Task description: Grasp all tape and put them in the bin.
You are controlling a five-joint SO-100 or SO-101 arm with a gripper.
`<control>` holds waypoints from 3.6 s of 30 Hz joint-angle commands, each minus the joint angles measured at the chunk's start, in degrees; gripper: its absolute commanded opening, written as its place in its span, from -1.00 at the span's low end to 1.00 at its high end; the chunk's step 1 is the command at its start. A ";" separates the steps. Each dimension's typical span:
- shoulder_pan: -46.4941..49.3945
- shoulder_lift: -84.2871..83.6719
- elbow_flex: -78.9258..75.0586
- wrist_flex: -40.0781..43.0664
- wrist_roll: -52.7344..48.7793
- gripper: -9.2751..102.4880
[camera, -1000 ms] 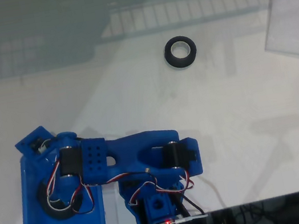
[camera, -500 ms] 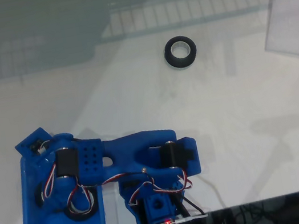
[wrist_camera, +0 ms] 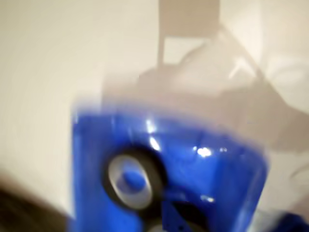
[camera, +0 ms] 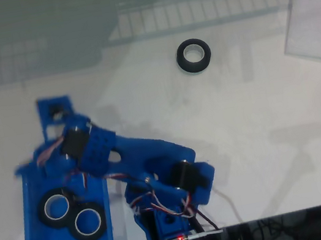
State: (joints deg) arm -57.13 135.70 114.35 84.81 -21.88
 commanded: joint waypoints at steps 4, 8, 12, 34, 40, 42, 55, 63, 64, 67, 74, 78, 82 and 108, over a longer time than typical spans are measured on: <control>33.66 -8.53 -9.14 -9.14 16.00 0.00; 48.52 -16.35 -10.46 -12.66 26.37 0.00; 57.13 -22.94 -11.60 -13.71 31.20 -0.01; 75.85 -57.83 -42.28 -3.69 40.69 -0.13; 77.78 -64.51 -48.60 -0.70 42.10 -0.17; 78.22 -66.62 -49.92 -0.35 42.80 -0.17; 80.86 -78.22 -61.08 2.90 44.82 -0.19; 80.77 -86.40 -69.43 6.24 44.65 -0.24; 80.77 -87.54 -70.66 6.77 44.65 -0.25; 80.77 -90.62 -74.18 8.35 44.65 -0.30; 80.60 -95.98 -81.12 11.69 44.56 -0.45; 80.33 -96.86 -82.00 12.04 44.47 -0.61; 80.24 -96.86 -82.18 12.04 44.30 -0.78; 72.25 -56.16 -63.54 5.62 31.64 -0.84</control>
State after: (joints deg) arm 20.21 67.59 48.25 91.85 14.24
